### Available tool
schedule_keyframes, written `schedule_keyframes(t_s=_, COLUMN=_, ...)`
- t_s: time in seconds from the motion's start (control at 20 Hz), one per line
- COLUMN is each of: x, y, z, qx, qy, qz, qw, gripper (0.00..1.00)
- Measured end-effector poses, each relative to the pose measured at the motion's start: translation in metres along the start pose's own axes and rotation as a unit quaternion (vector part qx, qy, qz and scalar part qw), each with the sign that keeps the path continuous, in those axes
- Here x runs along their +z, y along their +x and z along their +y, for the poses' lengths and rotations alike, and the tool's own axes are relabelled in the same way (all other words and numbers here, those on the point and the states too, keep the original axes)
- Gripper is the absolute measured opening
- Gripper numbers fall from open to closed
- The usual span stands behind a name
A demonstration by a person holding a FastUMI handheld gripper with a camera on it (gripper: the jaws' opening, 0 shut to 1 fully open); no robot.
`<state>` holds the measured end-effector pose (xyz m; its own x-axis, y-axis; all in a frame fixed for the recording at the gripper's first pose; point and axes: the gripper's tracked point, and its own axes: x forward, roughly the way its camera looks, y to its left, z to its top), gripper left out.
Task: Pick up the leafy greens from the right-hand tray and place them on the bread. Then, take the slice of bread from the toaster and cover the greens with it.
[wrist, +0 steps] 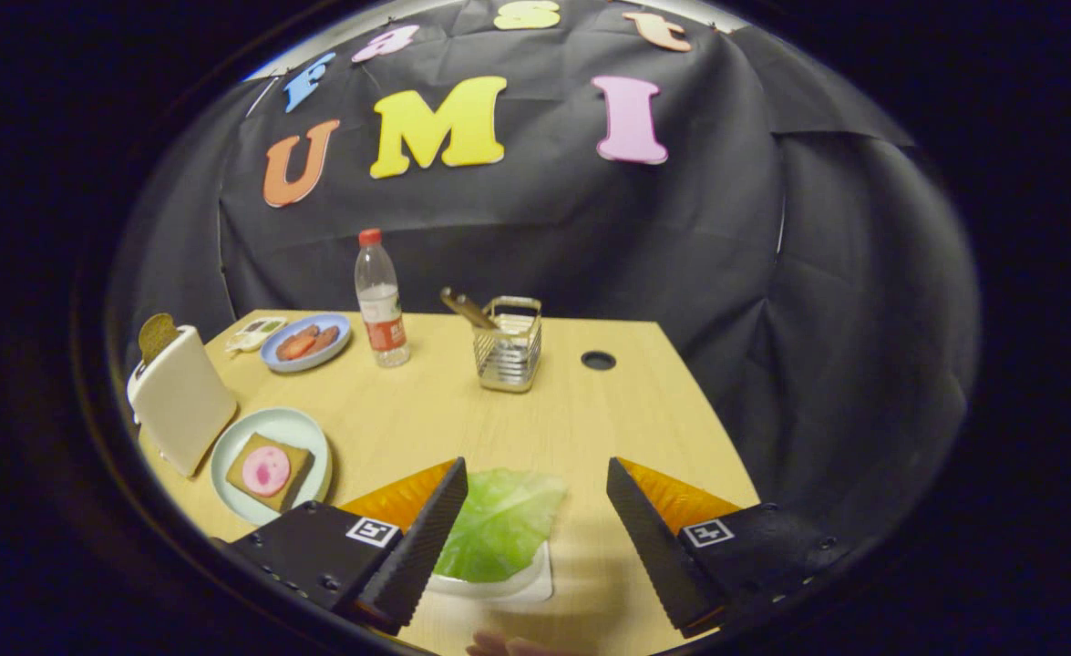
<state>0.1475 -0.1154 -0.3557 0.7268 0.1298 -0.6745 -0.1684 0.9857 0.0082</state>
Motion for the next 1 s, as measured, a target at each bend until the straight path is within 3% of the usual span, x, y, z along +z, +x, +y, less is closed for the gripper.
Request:
schedule_keyframes(t_s=0.15, x=-0.019, y=0.017, z=-0.006, qx=-0.005, qy=0.006, qz=0.035, qw=0.999, gripper=0.97)
schedule_keyframes(t_s=0.4, x=-0.049, y=0.041, z=0.003, qx=0.035, qy=0.055, qz=0.117, qw=0.991, gripper=0.94)
schedule_keyframes(t_s=0.95, x=-0.039, y=0.048, z=0.008, qx=0.007, qy=-0.004, qz=0.120, qw=0.993, gripper=0.24)
schedule_keyframes(t_s=1.0, x=-0.041, y=0.050, z=0.007, qx=0.002, qy=-0.011, qz=0.125, qw=0.992, gripper=0.23)
